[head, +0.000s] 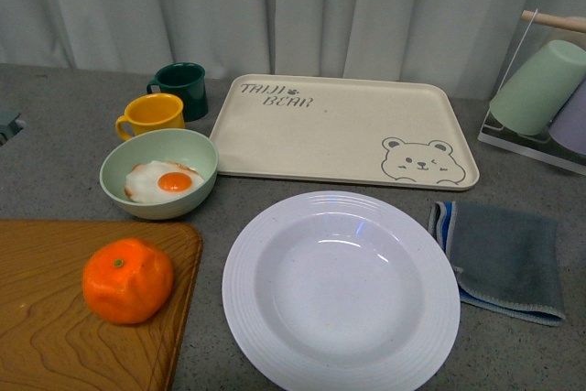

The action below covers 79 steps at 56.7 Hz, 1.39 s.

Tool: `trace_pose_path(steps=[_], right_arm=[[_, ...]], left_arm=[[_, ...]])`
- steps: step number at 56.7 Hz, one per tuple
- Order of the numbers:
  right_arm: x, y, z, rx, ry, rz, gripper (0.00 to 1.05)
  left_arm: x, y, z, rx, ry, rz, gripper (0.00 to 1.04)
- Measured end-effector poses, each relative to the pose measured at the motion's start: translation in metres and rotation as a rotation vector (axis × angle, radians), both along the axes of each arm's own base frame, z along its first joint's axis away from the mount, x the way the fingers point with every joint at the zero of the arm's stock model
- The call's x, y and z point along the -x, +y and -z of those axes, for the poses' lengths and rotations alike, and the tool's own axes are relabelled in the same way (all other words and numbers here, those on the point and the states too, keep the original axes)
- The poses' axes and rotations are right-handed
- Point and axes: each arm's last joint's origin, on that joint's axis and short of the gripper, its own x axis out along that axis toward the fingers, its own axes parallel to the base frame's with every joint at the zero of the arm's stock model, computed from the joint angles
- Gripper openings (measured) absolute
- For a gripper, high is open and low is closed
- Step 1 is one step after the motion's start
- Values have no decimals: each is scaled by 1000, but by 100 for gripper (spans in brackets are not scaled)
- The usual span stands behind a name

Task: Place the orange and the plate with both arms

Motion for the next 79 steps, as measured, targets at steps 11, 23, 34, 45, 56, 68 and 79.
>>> trace_pose_path(steps=[11,23,34,45,56,68,79], right_arm=[[0,0,0,0,0,0,95],[0,0,0,0,0,0,95],[0,0,0,0,0,0,95],[0,0,0,0,0,0,95],[0,0,0,0,0,0,95],[0,0,0,0,0,0,95],[0,0,0,0,-1,1,95]], left_arm=[[0,0,0,0,0,0,98],[0,0,0,0,0,0,98],[0,0,0,0,0,0,98],[0,0,0,0,0,0,98],[0,0,0,0,0,0,98],[-5,-1,6,88,202,-191,98],[-40,-9,6,167,343,-82,98]])
